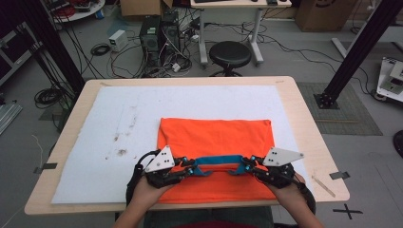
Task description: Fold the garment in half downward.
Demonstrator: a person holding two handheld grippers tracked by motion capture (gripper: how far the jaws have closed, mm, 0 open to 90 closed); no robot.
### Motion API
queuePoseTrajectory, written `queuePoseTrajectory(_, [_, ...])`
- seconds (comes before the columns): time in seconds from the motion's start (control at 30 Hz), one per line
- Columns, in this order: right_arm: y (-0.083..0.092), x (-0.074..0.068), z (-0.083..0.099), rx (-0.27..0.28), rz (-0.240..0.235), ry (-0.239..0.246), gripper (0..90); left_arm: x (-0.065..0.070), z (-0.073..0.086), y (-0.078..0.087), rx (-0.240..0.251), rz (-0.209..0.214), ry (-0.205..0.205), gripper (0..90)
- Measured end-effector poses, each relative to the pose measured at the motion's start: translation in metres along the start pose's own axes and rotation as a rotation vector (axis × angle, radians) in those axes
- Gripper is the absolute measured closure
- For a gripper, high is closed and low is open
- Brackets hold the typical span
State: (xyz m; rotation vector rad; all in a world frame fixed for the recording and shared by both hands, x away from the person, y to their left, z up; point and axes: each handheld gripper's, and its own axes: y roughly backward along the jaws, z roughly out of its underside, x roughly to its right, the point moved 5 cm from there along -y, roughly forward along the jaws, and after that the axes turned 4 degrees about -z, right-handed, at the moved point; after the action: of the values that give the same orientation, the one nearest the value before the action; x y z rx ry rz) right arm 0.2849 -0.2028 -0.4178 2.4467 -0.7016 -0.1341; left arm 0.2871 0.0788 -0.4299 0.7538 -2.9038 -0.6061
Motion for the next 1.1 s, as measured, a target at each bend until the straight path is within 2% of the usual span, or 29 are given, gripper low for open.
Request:
queuePoseTrajectory(0.2, [0.002, -0.005, 0.002, 0.003, 0.000, 0.001, 84.7, 0.006, -0.001, 0.004, 0.007, 0.015, -0.007, 75.6])
queuePoseTrajectory(0.3, [0.006, -0.009, 0.003, 0.016, -0.004, 0.002, 81.8, 0.008, -0.002, 0.011, 0.024, 0.015, -0.002, 74.2])
queuePoseTrajectory(0.4, [0.014, -0.011, 0.002, 0.044, 0.009, 0.000, 77.6, 0.006, -0.008, 0.022, 0.058, -0.006, 0.011, 66.9])
queuePoseTrajectory(0.53, [0.027, -0.006, 0.000, 0.064, 0.036, -0.009, 77.6, -0.003, -0.012, 0.031, 0.081, -0.051, 0.037, 64.3])
queuePoseTrajectory(0.67, [0.032, 0.001, 0.001, 0.069, 0.059, -0.025, 77.1, -0.013, -0.009, 0.030, 0.077, -0.076, 0.058, 61.9])
queuePoseTrajectory(0.9, [0.028, 0.018, 0.007, 0.064, 0.092, -0.066, 69.4, -0.028, -0.001, 0.025, 0.060, -0.114, 0.104, 52.5])
queuePoseTrajectory(1.1, [0.024, 0.036, 0.010, 0.049, 0.107, -0.106, 61.3, -0.047, 0.003, 0.025, 0.049, -0.184, 0.143, 40.0])
